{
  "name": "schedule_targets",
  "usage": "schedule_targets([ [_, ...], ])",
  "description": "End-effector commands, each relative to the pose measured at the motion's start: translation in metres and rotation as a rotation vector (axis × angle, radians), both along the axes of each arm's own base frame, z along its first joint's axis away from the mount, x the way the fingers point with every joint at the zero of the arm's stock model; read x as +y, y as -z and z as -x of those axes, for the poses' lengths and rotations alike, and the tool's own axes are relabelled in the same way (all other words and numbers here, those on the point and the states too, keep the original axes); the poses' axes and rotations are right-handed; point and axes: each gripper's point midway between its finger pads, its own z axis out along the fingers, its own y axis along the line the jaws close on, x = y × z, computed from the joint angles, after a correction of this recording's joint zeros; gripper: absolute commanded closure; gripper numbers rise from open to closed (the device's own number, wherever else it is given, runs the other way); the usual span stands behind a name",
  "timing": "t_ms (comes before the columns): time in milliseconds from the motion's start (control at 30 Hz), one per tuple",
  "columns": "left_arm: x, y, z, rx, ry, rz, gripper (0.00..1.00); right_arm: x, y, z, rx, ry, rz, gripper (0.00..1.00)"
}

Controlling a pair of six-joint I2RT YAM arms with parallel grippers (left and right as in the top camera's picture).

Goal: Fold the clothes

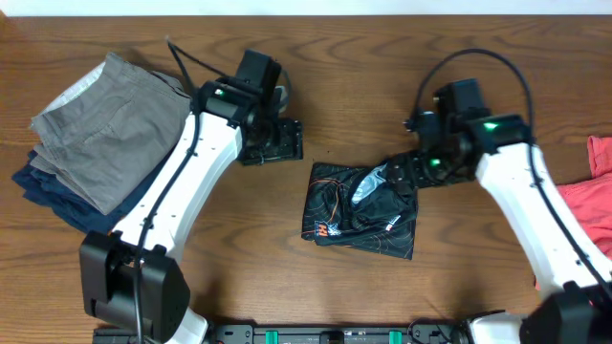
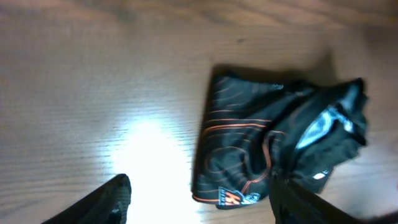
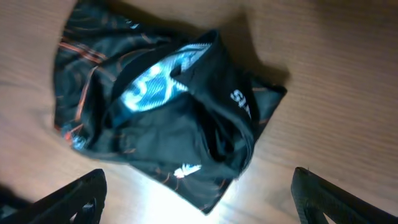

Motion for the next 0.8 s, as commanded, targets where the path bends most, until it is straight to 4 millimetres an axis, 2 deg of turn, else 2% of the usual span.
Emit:
schedule_targets([
  [0,0.002,0.031,0.011,0.066,-0.002,-0.018,0.26,-0.001,0.031,0.001,0.051,0.023,0.086,0.15],
  [133,-0.008,0.054,0.020,0.084,0.017,0.037,0.26,0.001,0.057,-0.010,0.069,0.088,0.117,0.19],
  [200,-0.009,0.065,0.022,0.081,0.021,0.049,0.26,0.002,0.067,-0.012,0.086,0.108,0.120,0.31],
  [267,-0.015,0.074,0.025,0.079,0.032,0.079,0.25,0.002,0.075,-0.012,0.110,0.129,0.125,0.38],
  [333,-0.020,0.081,0.028,0.075,0.044,0.106,0.25,0.001,0.083,-0.010,0.137,0.143,0.133,0.53],
  [400,-0.024,0.086,0.030,0.068,0.055,0.117,0.23,0.000,0.085,-0.008,0.152,0.151,0.138,0.77],
  [467,-0.028,0.089,0.032,0.059,0.069,0.120,0.21,-0.013,0.086,-0.006,0.161,0.230,0.201,0.95],
  [500,-0.030,0.089,0.033,0.056,0.076,0.121,0.21,-0.023,0.086,-0.005,0.164,0.293,0.248,0.99],
  [600,-0.038,0.090,0.035,0.044,0.100,0.124,0.19,-0.063,0.082,0.007,0.182,0.521,0.417,0.99],
  [633,-0.040,0.089,0.035,0.040,0.108,0.124,0.19,-0.072,0.081,0.011,0.193,0.575,0.447,0.99],
  [700,-0.045,0.089,0.036,0.032,0.122,0.125,0.19,-0.075,0.081,0.016,0.225,0.600,0.439,0.96],
  [733,-0.047,0.089,0.037,0.029,0.128,0.127,0.19,-0.072,0.081,0.020,0.252,0.593,0.418,0.89],
  [767,-0.049,0.089,0.037,0.027,0.133,0.128,0.19,-0.069,0.082,0.024,0.277,0.582,0.400,0.73],
])
